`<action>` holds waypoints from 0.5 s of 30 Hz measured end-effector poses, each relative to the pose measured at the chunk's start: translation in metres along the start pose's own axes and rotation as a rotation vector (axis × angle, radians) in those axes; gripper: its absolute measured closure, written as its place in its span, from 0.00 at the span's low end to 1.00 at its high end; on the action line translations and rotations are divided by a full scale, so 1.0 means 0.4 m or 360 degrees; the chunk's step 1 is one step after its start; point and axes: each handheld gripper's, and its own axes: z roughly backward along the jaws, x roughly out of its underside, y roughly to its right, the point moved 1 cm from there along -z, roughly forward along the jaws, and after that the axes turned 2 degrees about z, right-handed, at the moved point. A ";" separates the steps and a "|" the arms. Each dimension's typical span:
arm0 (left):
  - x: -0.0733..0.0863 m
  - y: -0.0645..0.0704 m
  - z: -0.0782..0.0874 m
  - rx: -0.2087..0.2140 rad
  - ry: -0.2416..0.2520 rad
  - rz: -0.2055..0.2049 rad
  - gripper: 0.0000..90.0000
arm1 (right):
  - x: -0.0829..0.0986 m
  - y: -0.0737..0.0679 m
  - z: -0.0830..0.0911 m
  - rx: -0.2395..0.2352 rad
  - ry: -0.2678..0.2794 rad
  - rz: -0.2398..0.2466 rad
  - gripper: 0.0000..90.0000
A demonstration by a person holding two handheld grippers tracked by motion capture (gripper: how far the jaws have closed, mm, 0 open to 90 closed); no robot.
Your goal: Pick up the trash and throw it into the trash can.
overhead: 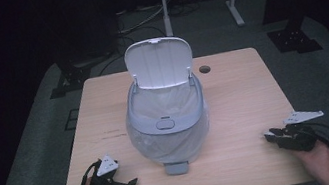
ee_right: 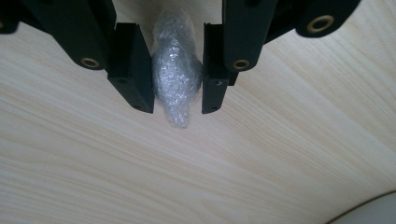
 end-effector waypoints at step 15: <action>0.000 0.000 0.000 0.0000 0.0000 0.0000 0.00 | -0.031 -0.035 0.012 -0.0131 0.0060 0.0037 0.72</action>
